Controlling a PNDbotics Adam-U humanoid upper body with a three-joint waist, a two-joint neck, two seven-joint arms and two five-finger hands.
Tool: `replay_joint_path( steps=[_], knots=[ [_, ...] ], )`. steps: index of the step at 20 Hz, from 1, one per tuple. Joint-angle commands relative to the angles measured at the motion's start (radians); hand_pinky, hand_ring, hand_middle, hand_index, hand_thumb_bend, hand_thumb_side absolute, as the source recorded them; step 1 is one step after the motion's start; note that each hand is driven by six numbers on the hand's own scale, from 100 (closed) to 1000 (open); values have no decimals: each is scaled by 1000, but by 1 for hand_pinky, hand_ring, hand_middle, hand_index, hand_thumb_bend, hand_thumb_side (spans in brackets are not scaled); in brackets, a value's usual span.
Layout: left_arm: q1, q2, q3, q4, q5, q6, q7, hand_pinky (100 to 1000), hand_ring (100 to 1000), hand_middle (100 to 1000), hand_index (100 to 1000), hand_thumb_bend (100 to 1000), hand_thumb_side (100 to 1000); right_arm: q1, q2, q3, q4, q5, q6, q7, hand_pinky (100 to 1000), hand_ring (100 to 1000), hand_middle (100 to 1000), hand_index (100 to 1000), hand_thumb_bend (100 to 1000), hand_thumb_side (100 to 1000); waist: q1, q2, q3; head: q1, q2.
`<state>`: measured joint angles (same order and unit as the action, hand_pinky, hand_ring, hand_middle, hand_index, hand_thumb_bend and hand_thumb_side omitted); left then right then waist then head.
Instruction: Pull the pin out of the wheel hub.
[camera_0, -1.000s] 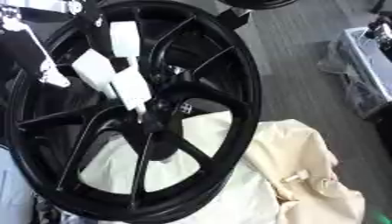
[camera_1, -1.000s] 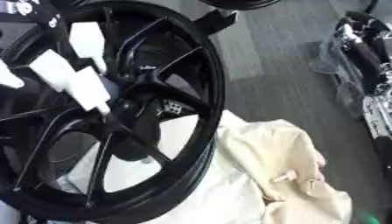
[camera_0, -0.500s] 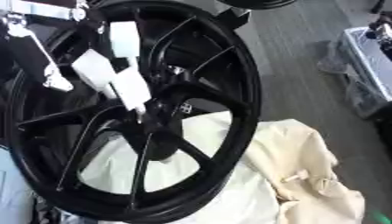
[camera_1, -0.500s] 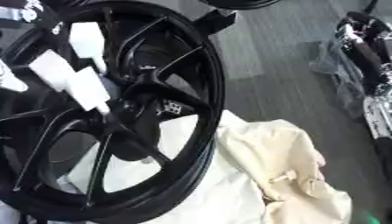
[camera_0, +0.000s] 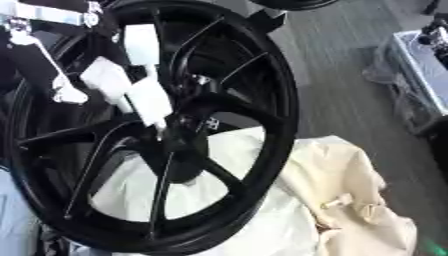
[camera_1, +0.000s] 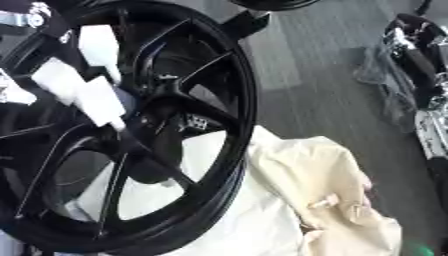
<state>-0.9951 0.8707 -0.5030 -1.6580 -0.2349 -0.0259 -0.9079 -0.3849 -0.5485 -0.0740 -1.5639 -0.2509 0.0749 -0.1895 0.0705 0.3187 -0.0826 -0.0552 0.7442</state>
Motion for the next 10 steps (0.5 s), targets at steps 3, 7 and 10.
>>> replay_joint_path(
  steps=[3,7,10],
  knots=[
    [-14,24,41,-27,-13,-15,1,631,559,393,413,168,100,-3,-15,-14,-8,1,0,-3,974,784,701,830,100,471,-4,-17,1,-3,-6],
    [-24,28,69,-57,-4,-13,1,622,546,375,391,172,100,-2,-15,-15,-7,0,0,-3,975,785,701,830,100,472,-4,-19,3,-4,-4],
    [-34,30,108,-88,13,-2,1,621,539,368,383,163,100,-1,-16,-15,-6,0,0,-2,975,785,701,830,100,472,-5,-21,5,-6,-2]
  ],
)
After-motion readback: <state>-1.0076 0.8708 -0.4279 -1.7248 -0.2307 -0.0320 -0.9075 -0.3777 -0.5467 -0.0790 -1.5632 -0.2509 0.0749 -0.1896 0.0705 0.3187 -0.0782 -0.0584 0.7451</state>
